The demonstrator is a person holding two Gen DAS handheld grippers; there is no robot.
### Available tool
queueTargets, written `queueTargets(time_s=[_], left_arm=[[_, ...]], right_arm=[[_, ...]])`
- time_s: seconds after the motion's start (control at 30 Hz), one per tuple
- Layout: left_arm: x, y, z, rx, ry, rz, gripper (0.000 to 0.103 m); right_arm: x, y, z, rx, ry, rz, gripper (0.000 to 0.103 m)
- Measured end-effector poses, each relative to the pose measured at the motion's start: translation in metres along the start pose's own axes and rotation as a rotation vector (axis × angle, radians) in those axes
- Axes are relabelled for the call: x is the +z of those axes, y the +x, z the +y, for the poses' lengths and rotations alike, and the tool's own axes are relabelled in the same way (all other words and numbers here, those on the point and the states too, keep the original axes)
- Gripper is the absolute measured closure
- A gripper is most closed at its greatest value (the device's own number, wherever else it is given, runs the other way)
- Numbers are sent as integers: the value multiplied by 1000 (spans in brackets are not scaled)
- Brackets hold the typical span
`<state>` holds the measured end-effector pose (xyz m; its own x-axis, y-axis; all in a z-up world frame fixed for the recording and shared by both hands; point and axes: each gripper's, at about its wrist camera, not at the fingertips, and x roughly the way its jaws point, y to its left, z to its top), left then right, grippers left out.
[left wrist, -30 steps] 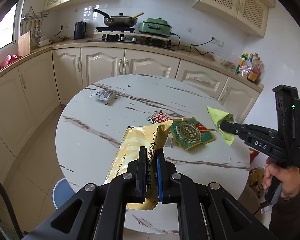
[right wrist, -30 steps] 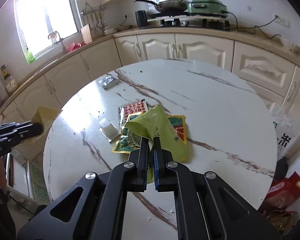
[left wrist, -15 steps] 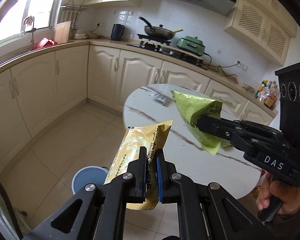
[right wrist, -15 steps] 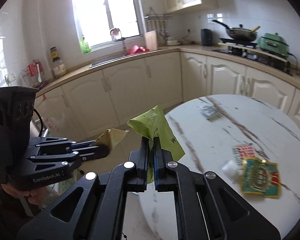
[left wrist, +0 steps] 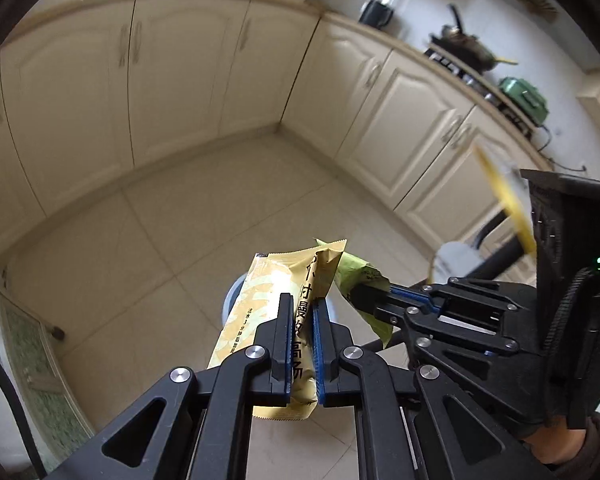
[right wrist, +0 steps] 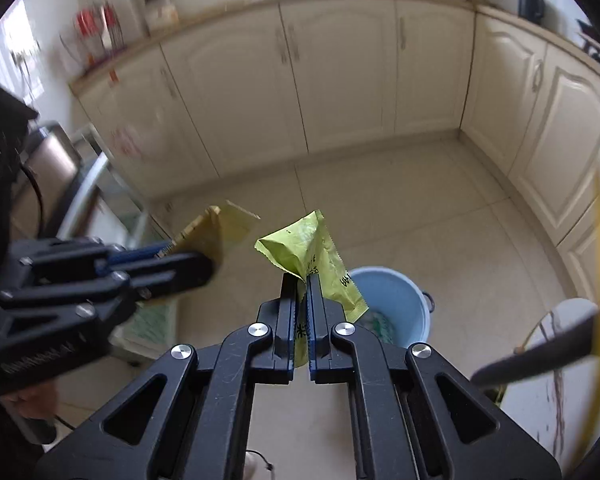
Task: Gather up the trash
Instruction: 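Carry both packets over the blue bucket and open both grippers, then move both tools away from the bucket back toward the table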
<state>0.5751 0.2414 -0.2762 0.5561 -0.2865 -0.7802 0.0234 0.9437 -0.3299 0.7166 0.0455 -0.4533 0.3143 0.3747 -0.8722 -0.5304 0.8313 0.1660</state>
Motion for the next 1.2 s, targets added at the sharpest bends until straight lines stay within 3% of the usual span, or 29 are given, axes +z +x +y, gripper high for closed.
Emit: queueTargets(time_s=[0.2, 0.3, 0.37, 0.43, 0.53, 0.63, 0.73, 0.87, 0.9, 0.93, 1.03, 1.2], left_arm=[[5, 80, 27, -26, -50, 113, 99], [11, 115, 33, -26, -50, 166, 99], [19, 138, 35, -34, -47, 195, 99], [25, 158, 31, -32, -40, 220, 99], [43, 188, 23, -44, -37, 249, 99], [56, 207, 19, -37, -33, 260, 98], [60, 222, 11, -23, -47, 261, 96], [54, 232, 2, -49, -68, 253, 88], [53, 229, 2, -36, -67, 247, 81], [53, 224, 5, -16, -70, 235, 71], [55, 203, 15, 64, -98, 192, 57], [57, 146, 22, 242, -98, 109, 48]], right_arm=[[-5, 105, -48, -86, 42, 136, 93], [-6, 132, -72, -108, 63, 151, 75], [-8, 136, -83, -142, 52, 142, 59], [-10, 136, -92, -167, 50, 135, 53], [-10, 132, -100, -235, 57, 118, 49], [-9, 128, -109, -269, 74, 107, 38], [-9, 122, -117, -278, 88, 103, 37], [-6, 113, -124, -291, 111, 87, 36], [-5, 111, -125, -285, 119, 79, 35], [-5, 108, -127, -278, 130, 75, 35], [-2, 97, -124, -266, 142, 61, 34], [3, 77, -103, -211, 130, 29, 36]])
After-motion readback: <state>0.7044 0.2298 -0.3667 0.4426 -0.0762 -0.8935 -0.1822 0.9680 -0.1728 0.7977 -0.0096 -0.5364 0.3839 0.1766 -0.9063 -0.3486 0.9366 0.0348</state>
